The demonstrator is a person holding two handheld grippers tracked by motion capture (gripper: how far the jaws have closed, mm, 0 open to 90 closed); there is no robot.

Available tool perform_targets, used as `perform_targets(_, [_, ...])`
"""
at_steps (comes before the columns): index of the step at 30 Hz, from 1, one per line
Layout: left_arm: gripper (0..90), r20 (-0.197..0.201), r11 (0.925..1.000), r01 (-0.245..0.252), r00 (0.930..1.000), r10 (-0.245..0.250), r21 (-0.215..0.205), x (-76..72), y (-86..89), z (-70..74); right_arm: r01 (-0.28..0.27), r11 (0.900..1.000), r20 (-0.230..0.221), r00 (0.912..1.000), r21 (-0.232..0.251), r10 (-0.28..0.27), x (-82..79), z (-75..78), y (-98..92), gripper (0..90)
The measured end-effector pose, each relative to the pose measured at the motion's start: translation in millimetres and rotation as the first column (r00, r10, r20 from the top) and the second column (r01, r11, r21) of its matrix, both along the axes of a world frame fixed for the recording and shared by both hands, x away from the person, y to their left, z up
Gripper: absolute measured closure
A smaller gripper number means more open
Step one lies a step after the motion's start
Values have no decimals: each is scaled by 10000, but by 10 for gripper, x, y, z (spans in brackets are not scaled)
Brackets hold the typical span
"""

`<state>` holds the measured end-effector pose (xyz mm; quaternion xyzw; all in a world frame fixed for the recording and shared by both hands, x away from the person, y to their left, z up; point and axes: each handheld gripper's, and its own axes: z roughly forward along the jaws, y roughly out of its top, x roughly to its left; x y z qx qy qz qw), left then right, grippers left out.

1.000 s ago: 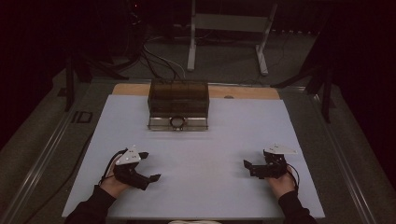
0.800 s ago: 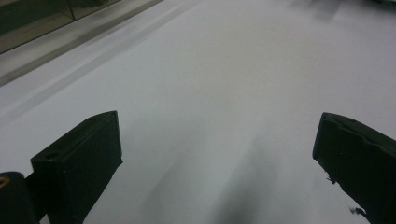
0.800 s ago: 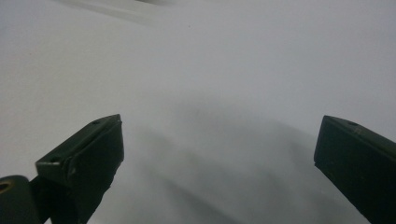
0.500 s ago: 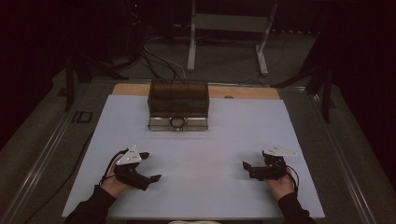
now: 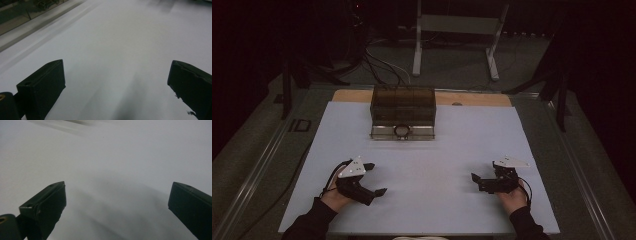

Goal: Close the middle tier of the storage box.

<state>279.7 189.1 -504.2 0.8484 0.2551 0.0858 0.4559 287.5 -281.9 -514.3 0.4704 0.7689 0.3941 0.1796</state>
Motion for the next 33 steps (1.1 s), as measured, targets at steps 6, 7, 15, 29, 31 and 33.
perform_targets(6, [26, 137, 9999, 129, 9998, -129, -21, 15, -41, 100, 2, 10000, 5, 10000, 66, -2, -1, 3, -1, 16])
perform_targets(7, [26, 143, 9998, 185, 9997, -184, -71, 26, -55, 140, -2, 10000, 15, 10000, 45, 2, -2, 6, 1, 16])
perform_targets(15, [25, 383, 9999, 156, 9991, -155, -29, 84, -72, 305, 2, 10000, 41, 10000, 92, -2, -6, 13, -3, 16])
perform_targets(29, [9, 491, 9996, -254, 9985, 248, 116, 241, -127, 451, -77, 9999, 0, 10000, 101, 77, -5, 11, 8, 16])
perform_targets(31, [9, 480, 9996, -205, 9987, 195, 205, 266, -135, 462, -88, 9999, -5, 10000, 107, 88, -6, 11, 8, 16])
perform_targets(33, [9, 491, 9993, -276, 9984, 264, 241, 288, -147, 471, -93, 9999, -11, 10000, 107, 93, -4, 10, 5, 16])
